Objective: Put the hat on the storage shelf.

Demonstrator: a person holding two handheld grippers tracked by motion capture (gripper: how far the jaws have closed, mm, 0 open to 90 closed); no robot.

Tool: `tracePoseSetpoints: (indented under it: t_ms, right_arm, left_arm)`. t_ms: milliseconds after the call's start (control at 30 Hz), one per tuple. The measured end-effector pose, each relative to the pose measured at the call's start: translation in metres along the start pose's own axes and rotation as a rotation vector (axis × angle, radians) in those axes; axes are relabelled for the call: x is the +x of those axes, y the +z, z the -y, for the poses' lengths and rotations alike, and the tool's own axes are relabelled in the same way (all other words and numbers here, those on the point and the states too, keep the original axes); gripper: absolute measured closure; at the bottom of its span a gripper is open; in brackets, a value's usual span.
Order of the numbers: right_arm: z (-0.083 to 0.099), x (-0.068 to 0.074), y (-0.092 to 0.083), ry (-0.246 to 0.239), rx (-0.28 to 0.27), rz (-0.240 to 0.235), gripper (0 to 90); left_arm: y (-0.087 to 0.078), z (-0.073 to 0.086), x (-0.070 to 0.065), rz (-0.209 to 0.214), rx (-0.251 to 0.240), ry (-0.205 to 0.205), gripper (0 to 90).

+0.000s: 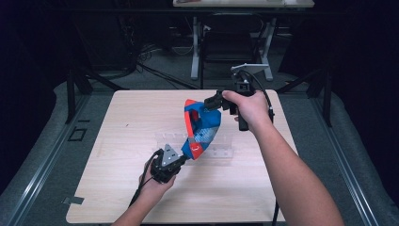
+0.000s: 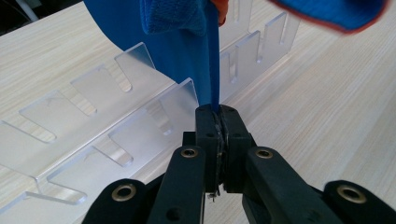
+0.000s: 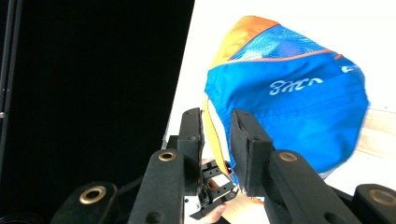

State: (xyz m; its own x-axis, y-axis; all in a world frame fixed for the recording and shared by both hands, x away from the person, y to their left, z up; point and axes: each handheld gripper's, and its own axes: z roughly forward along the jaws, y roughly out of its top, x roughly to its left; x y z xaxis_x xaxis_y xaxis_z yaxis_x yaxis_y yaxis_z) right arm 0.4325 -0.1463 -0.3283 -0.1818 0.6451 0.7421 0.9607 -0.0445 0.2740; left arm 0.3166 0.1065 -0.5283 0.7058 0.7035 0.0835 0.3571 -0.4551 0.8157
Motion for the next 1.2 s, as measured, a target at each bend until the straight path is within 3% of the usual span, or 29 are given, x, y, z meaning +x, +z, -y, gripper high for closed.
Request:
tracePoseSetpoints:
  t_ms: [833, 900, 1200]
  right_arm:
    - [0.005, -0.011, -0.014, 0.020, -0.028, 0.011, 73.0]
    - [0.005, -0.011, -0.013, 0.022, -0.023, 0.010, 72.9]
    - [0.006, -0.014, -0.017, 0.021, -0.028, 0.021, 72.5]
  left_arm:
    - [0.001, 0.008, 0.003, -0.012, 0.010, -0.023, 86.6]
    - [-0.002, 0.010, 0.004, -0.010, -0.001, -0.033, 80.5]
    - [-0.014, 0.018, 0.011, -0.024, -0.009, -0.056, 71.9]
